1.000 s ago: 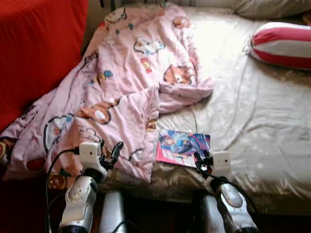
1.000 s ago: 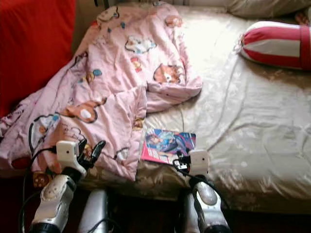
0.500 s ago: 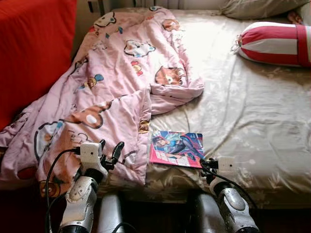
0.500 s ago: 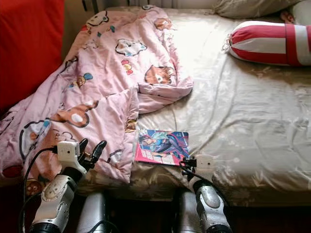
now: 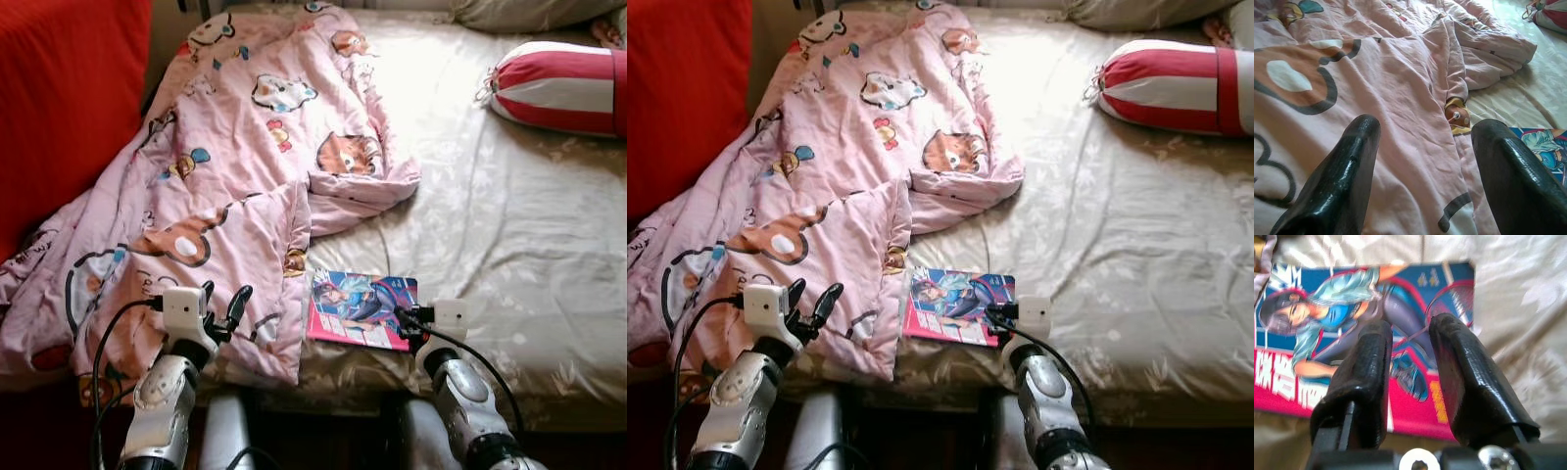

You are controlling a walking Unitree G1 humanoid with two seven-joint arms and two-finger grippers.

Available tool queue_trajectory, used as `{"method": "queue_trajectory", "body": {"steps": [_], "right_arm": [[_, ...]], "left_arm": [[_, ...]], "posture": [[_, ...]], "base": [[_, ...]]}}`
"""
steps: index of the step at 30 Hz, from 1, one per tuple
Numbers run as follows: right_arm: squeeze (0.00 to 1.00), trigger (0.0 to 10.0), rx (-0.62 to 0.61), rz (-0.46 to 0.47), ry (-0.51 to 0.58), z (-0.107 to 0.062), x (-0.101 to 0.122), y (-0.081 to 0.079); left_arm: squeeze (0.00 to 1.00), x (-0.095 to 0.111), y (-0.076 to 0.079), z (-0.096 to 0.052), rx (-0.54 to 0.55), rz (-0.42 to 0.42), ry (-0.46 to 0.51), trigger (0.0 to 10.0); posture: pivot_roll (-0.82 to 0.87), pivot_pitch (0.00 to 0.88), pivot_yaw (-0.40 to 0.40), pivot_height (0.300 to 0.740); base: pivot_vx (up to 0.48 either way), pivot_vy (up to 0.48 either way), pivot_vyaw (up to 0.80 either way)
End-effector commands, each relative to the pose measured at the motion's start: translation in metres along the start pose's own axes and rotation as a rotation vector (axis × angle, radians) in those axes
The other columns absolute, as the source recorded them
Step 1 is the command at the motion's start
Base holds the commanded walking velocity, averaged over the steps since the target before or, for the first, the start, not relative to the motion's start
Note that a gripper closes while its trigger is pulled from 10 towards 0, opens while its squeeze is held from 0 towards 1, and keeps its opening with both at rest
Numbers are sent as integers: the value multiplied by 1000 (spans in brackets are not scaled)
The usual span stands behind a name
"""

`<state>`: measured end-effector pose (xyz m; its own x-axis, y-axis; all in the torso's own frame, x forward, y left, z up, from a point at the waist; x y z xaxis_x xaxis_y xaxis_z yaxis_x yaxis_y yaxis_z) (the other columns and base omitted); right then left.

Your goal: Clean up the room

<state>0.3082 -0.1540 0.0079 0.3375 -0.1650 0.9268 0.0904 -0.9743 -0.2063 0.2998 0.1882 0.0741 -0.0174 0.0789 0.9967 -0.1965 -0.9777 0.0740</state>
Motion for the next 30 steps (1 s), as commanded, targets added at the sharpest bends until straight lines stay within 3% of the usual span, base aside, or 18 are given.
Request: {"method": "queue_trajectory", "body": {"steps": [1, 2, 3, 7, 18, 24, 25, 26, 27, 30], "right_arm": [[627, 10000, -18, 60, -18, -2, -7, 2], [627, 10000, -18, 60, -18, -2, -7, 2], [1000, 10000, -40, 128, -6, -1, -5, 3], [1000, 10000, -34, 139, -12, -1, -8, 1], [1000, 10000, -79, 370, -47, -3, -21, 1], [1000, 10000, -70, 384, -35, -2, -18, 0], [843, 10000, -67, 384, -33, -2, -18, 0], [231, 10000, -63, 388, -29, -1, -16, 0], [0, 10000, -56, 396, -21, 0, -15, -1], [0, 10000, -35, 416, 10, 2, -9, -3]], "left_arm": [[0, -5, -1, -5, 5, -6, -21, 10000], [0, -5, -1, -5, 5, -6, -21, 10000], [0, -6, -2, -6, 6, -5, -25, 10000], [0, -8, -1, -9, 5, -6, -32, 10000], [0, -5, -3, -11, -1, 10, -34, 10000], [0, -1, -8, -17, 10, 31, -34, 10000], [0, -1, -9, -19, 11, 32, -35, 10000], [0, -2, -10, -21, 13, 36, -39, 10000], [0, -2, -11, -22, 14, 38, -42, 10000], [0, -2, -13, -27, 18, 42, -49, 10000]], "posture": [[-15, 214, -8, 577], [-15, 214, -8, 577], [-13, 214, -7, 577], [-1, 206, -5, 577], [21, 220, 7, 577], [53, 256, 22, 577], [55, 260, 25, 577], [57, 262, 25, 577], [64, 271, 29, 577], [73, 282, 35, 577]], "base": [[0, 0, 0], [0, 0, 0], [0, 0, 0], [0, 0, 0], [0, 0, 0], [0, 0, 0], [0, 0, 0], [0, 0, 0], [0, 0, 0], [0, 0, 0]]}}
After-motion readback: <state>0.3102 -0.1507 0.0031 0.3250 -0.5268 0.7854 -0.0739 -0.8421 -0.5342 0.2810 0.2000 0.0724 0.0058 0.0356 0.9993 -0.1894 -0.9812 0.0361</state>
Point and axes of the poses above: a point about 5 cm out from each wrist's last joint towards the gripper, its own z axis pointing out of the wrist towards the gripper, its own x axis along the axis of the wrist's last joint, y = z × x, the point moved 1 cm from there along z, pointing out of the wrist towards the gripper
